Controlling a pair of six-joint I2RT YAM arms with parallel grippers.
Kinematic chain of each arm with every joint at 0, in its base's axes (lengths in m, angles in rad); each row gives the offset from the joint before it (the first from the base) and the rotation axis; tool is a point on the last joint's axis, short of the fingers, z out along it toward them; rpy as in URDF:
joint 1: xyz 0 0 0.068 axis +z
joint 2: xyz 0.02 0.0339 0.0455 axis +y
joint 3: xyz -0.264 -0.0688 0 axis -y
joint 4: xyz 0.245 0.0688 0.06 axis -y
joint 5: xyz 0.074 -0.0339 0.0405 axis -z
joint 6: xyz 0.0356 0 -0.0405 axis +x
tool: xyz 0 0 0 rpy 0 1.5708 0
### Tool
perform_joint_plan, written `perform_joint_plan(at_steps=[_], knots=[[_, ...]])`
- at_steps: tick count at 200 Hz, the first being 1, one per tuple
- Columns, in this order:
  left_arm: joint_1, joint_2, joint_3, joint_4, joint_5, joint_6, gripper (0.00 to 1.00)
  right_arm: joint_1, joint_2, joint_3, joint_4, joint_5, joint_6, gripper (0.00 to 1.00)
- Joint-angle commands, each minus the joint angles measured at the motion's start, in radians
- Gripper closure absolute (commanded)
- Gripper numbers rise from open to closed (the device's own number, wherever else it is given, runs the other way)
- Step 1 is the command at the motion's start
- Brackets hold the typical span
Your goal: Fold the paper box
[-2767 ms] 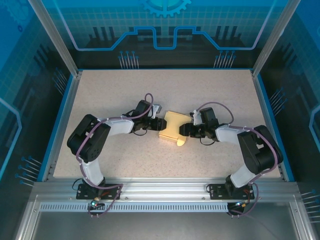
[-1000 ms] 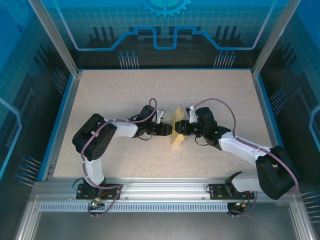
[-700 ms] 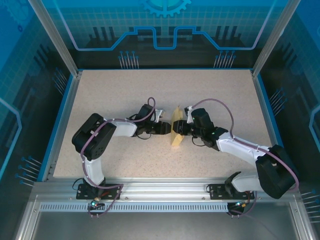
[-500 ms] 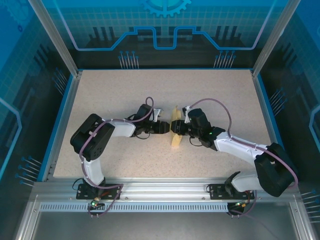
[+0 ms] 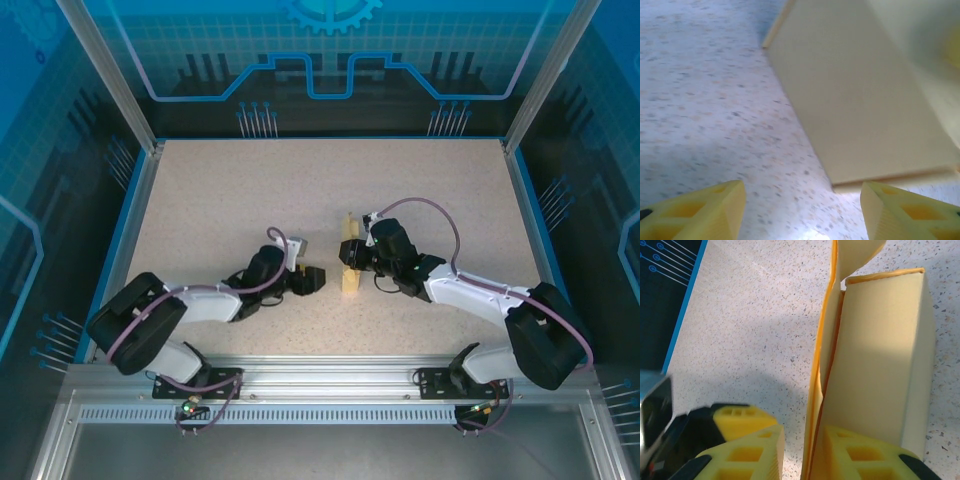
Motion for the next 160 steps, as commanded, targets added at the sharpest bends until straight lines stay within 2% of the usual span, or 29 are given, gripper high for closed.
perform_joint_plan(at_steps=[1,19,48,82,102,160], knots=[[-0.084,-0.026,-0.065,0.199,-0.143,0.1,0.35,0.013,0.034,-0.004,-0.083,-0.002,0.025,0.73],[-0.16,-0.009,-0.084,0.281,-0.214,0.166,0.33,0.01,0.033,-0.002,-0.082,-0.007,0.027,0.73],[-0.3,0.079,-0.078,0.428,-0.395,0.304,0.3,-0.005,0.032,0.003,-0.077,-0.033,0.028,0.73],[-0.391,0.206,-0.015,0.541,-0.551,0.414,0.23,-0.02,0.033,0.007,-0.073,-0.061,0.031,0.73],[-0.411,0.249,0.032,0.538,-0.635,0.446,0.22,-0.026,0.03,0.005,-0.069,-0.069,0.031,0.73],[-0.413,0.316,0.108,0.516,-0.721,0.461,0.21,-0.031,0.036,-0.001,-0.055,-0.075,0.035,0.74]])
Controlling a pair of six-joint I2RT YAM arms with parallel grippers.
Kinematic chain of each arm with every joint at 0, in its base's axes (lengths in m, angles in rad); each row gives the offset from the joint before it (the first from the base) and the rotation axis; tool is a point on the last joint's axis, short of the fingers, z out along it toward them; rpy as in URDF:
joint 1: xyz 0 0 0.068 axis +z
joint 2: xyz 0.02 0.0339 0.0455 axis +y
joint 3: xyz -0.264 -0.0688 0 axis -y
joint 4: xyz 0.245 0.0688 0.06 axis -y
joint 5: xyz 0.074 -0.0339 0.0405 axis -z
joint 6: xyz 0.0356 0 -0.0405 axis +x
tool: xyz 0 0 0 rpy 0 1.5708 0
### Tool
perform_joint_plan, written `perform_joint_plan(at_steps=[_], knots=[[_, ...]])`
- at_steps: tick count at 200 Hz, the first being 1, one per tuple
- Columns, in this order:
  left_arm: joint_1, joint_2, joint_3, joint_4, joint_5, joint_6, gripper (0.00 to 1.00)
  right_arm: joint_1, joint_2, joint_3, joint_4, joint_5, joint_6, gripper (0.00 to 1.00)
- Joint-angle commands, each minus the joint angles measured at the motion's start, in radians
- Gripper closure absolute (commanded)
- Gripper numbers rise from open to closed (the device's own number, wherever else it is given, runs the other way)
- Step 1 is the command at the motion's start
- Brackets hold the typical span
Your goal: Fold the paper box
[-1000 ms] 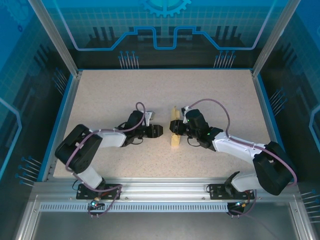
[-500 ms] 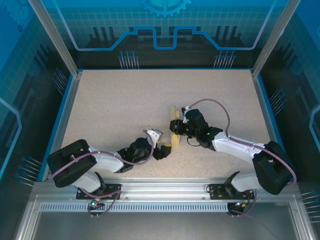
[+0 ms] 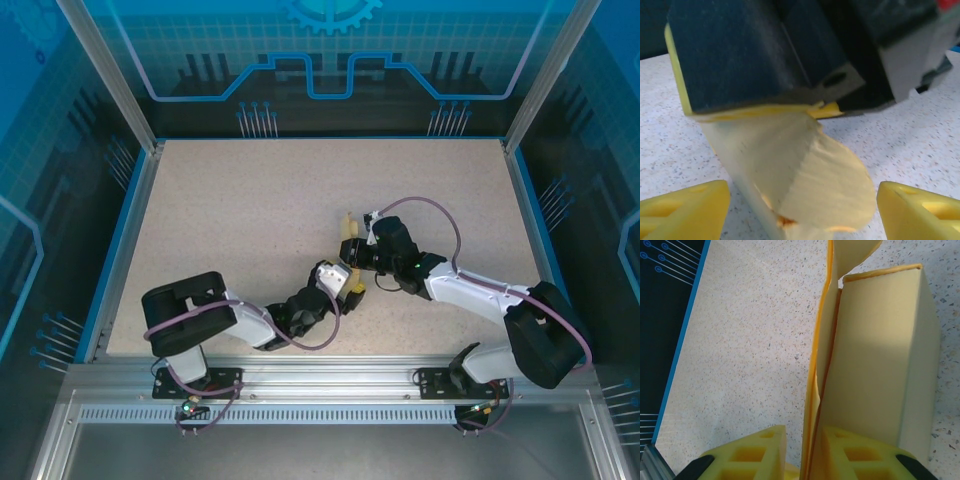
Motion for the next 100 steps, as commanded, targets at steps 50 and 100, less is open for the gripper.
perform_joint_plan(at_steps=[50,100], knots=[[-0.006,0.08,0.046,0.104,-0.163,0.052,0.24,-0.01,0.034,-0.003,-0.053,-0.025,0.018,0.74],[-0.004,0.113,0.051,0.151,-0.174,0.068,0.29,-0.009,0.037,-0.008,-0.047,-0.027,0.026,0.74]])
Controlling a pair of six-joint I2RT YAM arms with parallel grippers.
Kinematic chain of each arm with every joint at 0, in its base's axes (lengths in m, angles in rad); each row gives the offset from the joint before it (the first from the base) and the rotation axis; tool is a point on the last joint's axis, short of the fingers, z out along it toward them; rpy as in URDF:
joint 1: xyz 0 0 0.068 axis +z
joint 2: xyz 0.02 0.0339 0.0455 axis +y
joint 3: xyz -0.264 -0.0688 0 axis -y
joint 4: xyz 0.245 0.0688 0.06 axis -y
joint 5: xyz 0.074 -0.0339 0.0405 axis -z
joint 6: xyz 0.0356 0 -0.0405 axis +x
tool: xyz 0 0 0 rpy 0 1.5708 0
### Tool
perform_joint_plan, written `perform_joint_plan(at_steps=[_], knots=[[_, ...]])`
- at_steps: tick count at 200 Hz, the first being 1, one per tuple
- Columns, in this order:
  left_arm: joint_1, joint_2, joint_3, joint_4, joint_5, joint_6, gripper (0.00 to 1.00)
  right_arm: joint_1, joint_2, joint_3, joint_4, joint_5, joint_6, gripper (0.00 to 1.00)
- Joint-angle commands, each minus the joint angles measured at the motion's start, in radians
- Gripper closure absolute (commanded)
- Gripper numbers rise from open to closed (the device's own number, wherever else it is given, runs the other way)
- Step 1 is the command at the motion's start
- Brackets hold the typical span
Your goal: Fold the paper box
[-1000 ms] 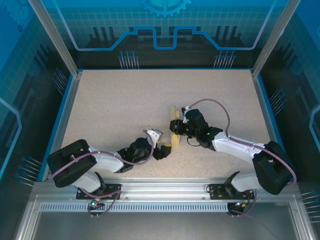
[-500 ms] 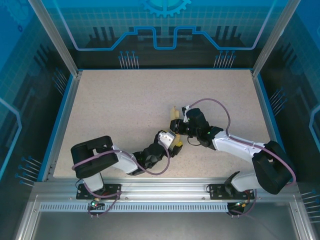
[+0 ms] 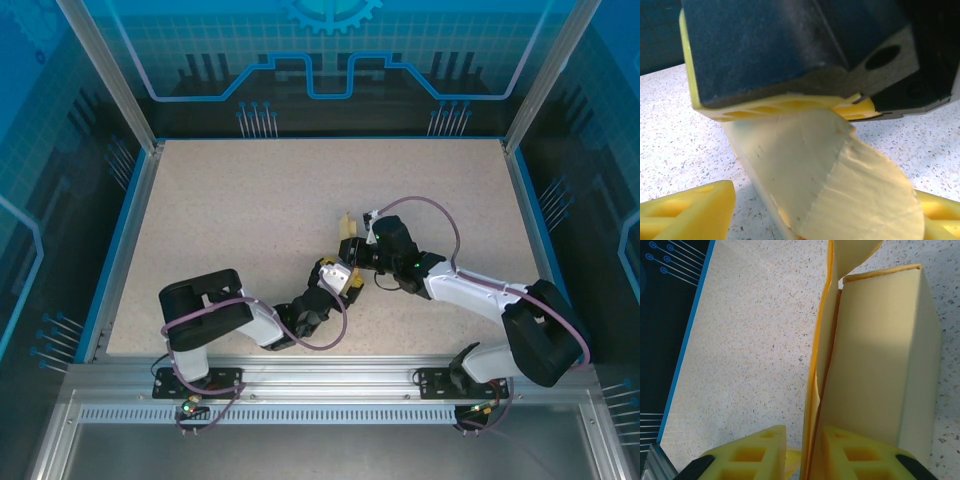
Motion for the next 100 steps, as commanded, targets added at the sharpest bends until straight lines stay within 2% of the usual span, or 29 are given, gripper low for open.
perform_joint_plan(at_steps=[1,100], knots=[[-0.003,0.023,0.02,0.079,-0.051,0.023,0.29,-0.004,0.026,-0.007,-0.07,-0.012,0.022,0.74],[0.02,0.033,-0.04,0.154,-0.008,0.047,0.47,-0.005,0.01,0.006,-0.085,0.003,0.022,0.73]])
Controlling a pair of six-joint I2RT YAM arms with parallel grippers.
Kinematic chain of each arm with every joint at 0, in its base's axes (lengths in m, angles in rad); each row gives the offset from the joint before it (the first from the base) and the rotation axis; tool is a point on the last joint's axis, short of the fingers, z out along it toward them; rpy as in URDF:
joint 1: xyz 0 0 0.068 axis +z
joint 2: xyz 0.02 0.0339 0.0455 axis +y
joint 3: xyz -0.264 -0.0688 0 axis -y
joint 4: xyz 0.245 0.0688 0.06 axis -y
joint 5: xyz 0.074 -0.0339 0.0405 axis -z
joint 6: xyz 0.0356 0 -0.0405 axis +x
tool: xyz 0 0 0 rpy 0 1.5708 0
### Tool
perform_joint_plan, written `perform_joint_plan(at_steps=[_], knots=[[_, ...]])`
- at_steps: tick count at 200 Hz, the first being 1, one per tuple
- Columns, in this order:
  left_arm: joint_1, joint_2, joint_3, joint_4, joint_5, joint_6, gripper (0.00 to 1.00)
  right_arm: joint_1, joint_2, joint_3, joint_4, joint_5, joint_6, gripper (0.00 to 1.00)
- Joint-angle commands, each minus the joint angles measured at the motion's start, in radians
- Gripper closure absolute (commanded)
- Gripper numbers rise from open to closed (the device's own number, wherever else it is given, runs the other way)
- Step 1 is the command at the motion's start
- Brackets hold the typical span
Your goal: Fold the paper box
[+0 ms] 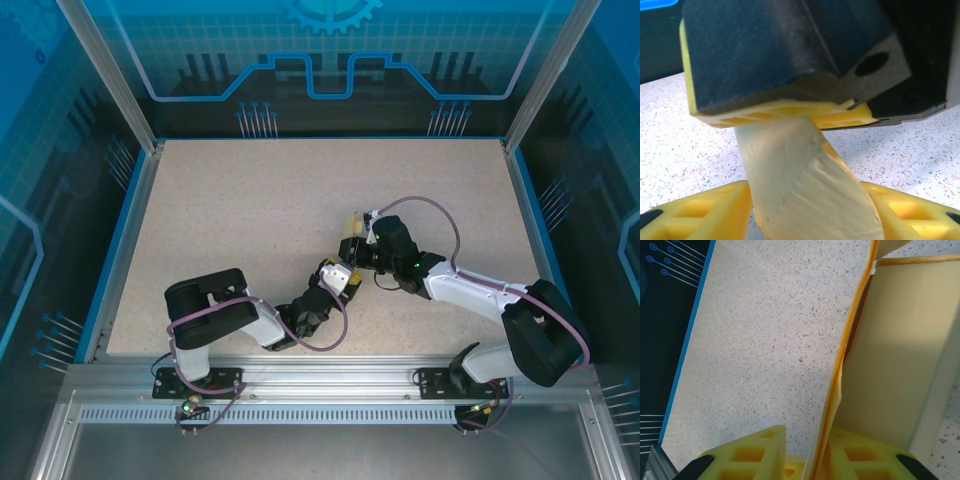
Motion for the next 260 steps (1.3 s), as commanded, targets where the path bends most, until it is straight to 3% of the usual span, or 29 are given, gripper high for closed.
perform_joint_plan(at_steps=[1,70,134,183,225,260], knots=[[0.019,0.004,-0.034,0.081,-0.004,0.017,0.47,-0.005,0.01,0.005,-0.085,0.003,0.015,0.73],[0.08,-0.046,-0.121,0.107,0.106,0.015,0.56,-0.031,-0.028,0.064,-0.15,0.005,-0.03,0.6],[0.215,-0.158,-0.11,-0.092,0.375,-0.018,0.6,-0.081,-0.089,0.171,-0.291,-0.003,-0.242,0.46],[0.279,-0.236,-0.106,-0.184,0.49,0.031,0.62,-0.196,-0.112,0.243,-0.349,-0.087,-0.541,0.39],[0.371,-0.33,-0.13,-0.256,0.69,0.066,0.63,-0.298,-0.053,0.304,-0.399,-0.238,-0.87,0.37],[0.44,-0.416,-0.159,-0.331,0.846,0.092,0.64,-0.325,0.004,0.335,-0.392,-0.321,-1.061,0.37]])
